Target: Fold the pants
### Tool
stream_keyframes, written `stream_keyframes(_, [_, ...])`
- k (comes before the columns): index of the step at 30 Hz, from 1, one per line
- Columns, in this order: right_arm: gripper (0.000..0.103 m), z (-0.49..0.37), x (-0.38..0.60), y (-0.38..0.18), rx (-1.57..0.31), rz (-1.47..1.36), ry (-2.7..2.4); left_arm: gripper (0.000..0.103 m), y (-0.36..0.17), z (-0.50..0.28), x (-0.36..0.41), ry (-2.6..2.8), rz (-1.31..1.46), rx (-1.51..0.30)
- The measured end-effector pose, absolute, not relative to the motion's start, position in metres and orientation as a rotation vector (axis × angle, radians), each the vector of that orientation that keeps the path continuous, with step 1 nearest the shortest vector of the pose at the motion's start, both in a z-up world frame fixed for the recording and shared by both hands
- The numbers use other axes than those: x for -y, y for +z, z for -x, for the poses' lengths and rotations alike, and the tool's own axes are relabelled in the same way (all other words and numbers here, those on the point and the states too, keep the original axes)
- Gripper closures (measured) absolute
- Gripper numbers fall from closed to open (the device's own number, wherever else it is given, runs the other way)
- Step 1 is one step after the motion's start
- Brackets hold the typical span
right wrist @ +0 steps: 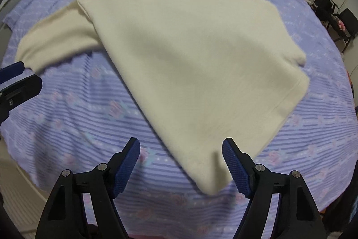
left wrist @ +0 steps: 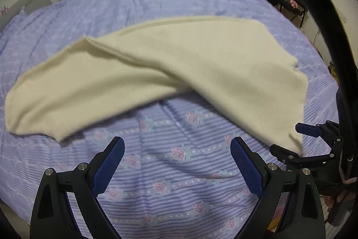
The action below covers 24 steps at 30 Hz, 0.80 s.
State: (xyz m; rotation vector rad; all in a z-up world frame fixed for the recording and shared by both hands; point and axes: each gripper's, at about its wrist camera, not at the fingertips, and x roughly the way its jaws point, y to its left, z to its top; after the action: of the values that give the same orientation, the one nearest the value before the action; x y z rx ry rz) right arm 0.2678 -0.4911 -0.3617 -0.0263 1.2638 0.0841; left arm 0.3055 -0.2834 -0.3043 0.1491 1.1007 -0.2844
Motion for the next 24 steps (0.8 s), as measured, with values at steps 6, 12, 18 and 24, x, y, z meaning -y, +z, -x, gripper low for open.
stream_keyframes(6, [0.033,-0.273,0.489,-0.393,-1.289,0.075,0.062,0.006,-0.332,-0.31,0.288,-0.291,-0.141,-1.16])
stream_keyframes(12, [0.092,-0.279,0.494,-0.383,-1.256,0.101,0.069,0.006,-0.327,-0.331,0.297,-0.33,-0.13,-1.139])
stream_keyframes(18, [0.093,-0.284,0.522,-0.314,-1.117,0.051,-0.002,0.006,-0.314,-0.376,0.31,-0.322,-0.087,-1.088])
stream_keyframes(24, [0.095,-0.34,0.559,-0.249,-0.93,0.099,-0.088,0.006,-0.282,-0.409,0.328,-0.339,-0.144,-0.968])
